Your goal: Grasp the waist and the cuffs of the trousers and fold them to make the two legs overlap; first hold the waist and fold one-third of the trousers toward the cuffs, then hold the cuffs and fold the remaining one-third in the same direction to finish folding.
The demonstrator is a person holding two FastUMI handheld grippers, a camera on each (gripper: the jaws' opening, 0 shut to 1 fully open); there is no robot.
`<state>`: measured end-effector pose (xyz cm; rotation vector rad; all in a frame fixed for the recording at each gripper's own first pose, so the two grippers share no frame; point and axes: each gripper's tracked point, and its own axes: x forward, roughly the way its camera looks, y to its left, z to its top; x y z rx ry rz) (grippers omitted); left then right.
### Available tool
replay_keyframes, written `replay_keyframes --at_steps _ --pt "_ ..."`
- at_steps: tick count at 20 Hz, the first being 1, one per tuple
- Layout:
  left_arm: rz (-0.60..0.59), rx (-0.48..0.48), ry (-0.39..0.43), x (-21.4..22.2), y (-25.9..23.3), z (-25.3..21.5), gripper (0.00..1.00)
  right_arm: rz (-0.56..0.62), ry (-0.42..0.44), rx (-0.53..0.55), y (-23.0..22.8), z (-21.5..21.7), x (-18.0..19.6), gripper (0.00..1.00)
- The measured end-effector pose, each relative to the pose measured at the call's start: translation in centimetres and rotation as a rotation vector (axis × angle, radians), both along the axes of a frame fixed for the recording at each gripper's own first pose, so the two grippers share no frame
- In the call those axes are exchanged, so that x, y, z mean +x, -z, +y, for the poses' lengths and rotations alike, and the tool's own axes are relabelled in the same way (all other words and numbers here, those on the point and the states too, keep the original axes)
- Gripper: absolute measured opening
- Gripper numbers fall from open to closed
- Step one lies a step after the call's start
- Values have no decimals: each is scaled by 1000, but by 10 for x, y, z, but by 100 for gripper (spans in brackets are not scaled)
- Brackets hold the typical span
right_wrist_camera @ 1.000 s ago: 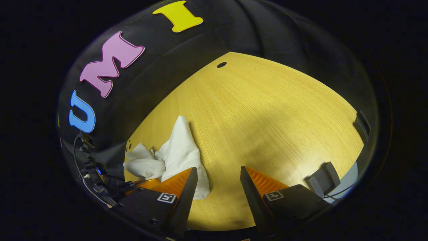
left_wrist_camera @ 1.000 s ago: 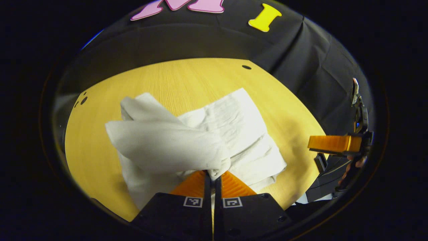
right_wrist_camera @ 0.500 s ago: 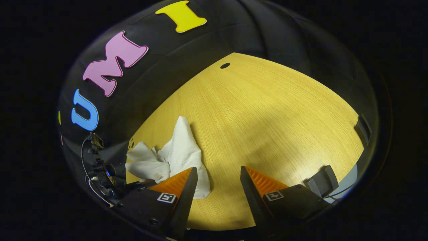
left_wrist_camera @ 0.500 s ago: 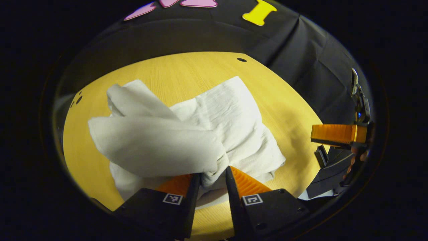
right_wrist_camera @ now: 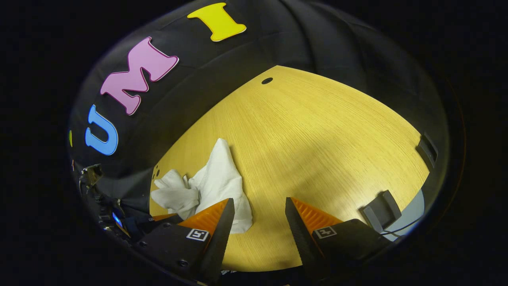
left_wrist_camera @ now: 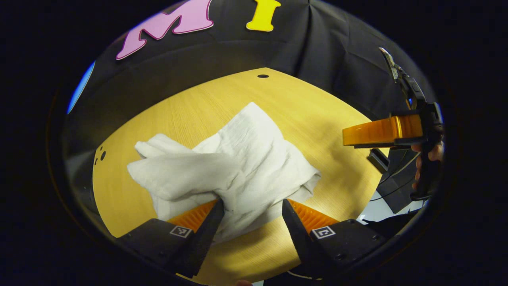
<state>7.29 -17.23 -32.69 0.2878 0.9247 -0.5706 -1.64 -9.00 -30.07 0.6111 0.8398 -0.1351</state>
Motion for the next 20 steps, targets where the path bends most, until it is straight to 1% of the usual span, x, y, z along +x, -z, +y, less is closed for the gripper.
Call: replay_keyframes --at_steps 5,9,15,17,20 --pt "-20 -93 -66 -18 -29 16 94 -25 -4 -4 -17 18 -16 80" --pt "-63 -147 -134 -17 -52 40 94 -85 -22 4 -43 40 -21 80" --pt "-105 -313 -309 -20 -89 93 94 -169 -75 -53 -81 75 -18 80" --pt "-127 -338 -367 -22 -98 115 95 -187 -84 -67 -89 86 -20 80" --pt "-152 -363 -439 -27 -106 142 95 -193 -120 -97 -94 102 -25 80"
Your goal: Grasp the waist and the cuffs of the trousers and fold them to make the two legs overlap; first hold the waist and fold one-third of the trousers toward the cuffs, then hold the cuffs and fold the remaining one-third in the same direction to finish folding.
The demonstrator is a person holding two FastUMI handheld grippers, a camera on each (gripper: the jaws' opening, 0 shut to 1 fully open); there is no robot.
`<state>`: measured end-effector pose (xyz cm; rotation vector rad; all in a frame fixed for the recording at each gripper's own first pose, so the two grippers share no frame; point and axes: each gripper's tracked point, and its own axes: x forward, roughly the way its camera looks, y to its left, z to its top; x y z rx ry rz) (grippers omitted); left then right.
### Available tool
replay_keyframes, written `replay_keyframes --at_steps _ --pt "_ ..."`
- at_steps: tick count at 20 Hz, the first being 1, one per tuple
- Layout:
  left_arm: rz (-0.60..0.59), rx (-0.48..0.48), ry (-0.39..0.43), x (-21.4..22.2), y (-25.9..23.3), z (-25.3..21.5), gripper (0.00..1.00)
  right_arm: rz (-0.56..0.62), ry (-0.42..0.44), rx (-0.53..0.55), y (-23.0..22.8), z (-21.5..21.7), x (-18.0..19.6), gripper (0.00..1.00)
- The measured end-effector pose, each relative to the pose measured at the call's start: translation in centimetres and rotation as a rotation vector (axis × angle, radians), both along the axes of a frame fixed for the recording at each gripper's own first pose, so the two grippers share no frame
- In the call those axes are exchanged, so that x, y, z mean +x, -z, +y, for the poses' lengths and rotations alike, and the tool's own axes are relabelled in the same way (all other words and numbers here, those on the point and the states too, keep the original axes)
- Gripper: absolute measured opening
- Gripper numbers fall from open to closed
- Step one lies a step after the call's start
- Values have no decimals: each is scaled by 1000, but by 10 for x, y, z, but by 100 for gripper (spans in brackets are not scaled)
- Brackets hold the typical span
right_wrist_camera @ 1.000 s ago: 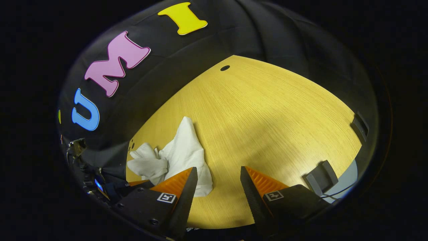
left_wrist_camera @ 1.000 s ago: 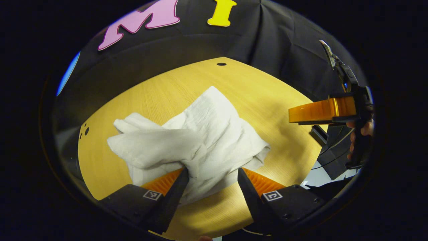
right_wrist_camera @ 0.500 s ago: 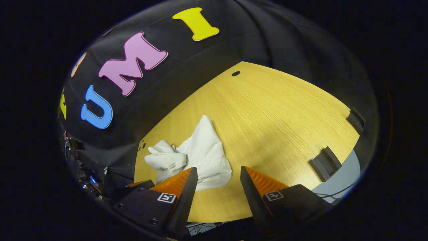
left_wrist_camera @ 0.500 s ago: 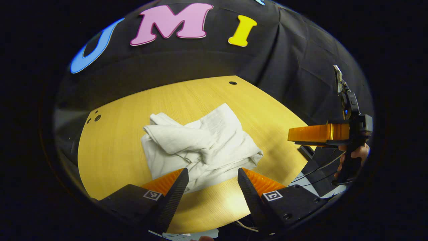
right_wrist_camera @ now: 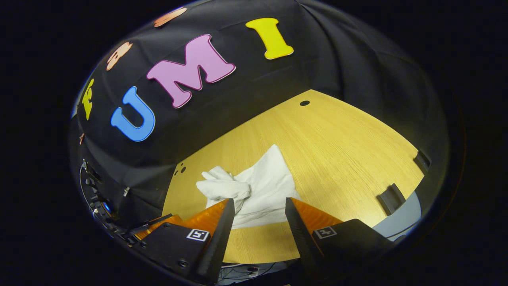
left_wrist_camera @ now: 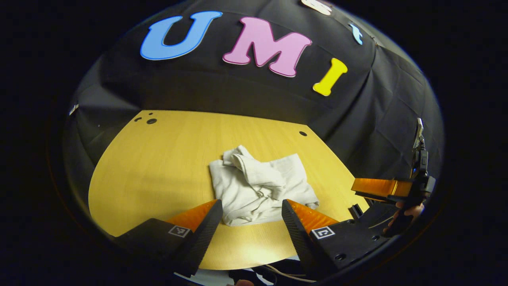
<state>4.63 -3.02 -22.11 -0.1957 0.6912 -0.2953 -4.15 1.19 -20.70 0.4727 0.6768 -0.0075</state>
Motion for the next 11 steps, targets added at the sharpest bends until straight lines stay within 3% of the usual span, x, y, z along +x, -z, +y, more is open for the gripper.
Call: replay_keyframes --at_steps 6,11 --pt "-10 0 -105 -10 -6 44 95 6 -54 -4 0 27 1 80" --pt "-2 30 -148 -14 -7 54 95 52 -103 -23 11 23 6 81"
